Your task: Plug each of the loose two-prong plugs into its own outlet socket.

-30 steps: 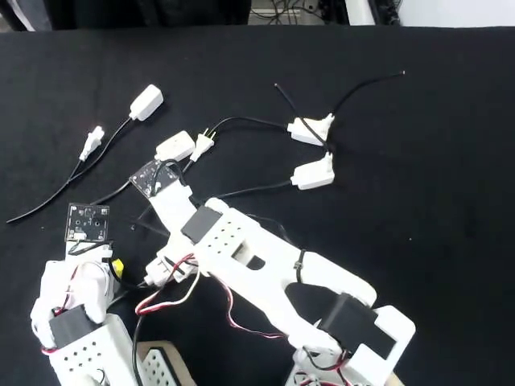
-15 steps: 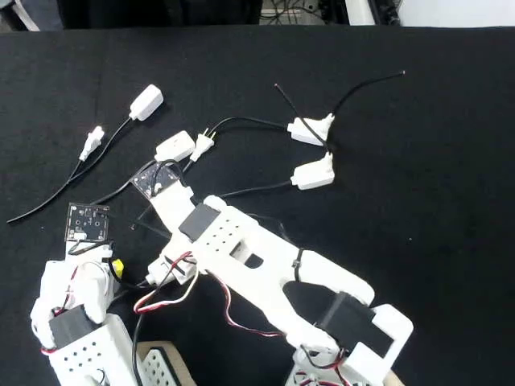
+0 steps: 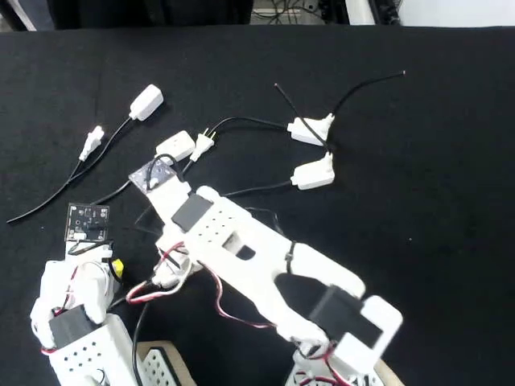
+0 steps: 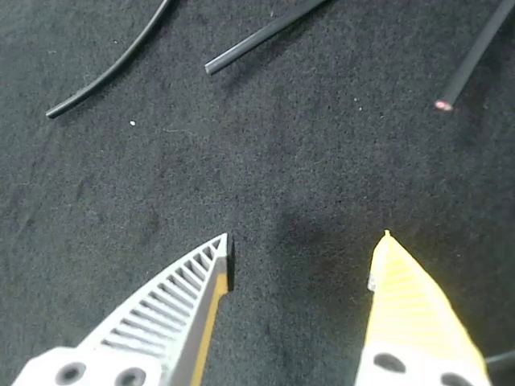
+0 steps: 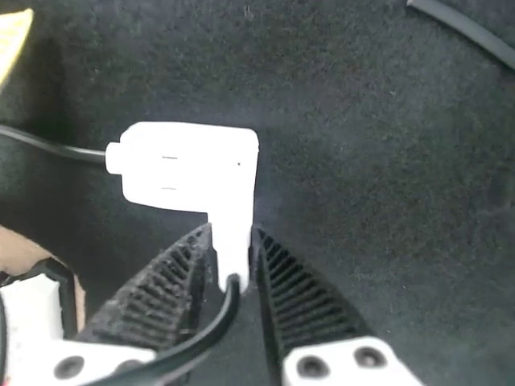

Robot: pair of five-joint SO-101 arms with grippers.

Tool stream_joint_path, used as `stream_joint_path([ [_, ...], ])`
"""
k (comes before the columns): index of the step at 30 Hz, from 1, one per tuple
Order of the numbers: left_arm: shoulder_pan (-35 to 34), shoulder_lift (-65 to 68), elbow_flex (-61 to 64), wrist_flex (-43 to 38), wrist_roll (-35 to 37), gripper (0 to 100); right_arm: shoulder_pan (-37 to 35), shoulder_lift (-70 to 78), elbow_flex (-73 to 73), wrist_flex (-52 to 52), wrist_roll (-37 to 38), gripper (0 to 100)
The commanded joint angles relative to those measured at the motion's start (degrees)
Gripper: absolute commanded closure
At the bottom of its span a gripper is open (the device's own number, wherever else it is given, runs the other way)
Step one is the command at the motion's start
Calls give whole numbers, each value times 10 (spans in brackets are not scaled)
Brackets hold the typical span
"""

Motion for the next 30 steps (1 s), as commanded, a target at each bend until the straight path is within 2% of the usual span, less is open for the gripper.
stream_joint_path([
  [1, 7, -8, 10, 3, -4, 722, 11, 38, -60, 26, -6, 987],
  [11, 7, -8, 10, 2, -5, 722, 9, 67, -98, 93, -6, 987],
  [30, 7, -8, 10, 2, -5, 722, 21, 67, -102, 99, -24, 987],
])
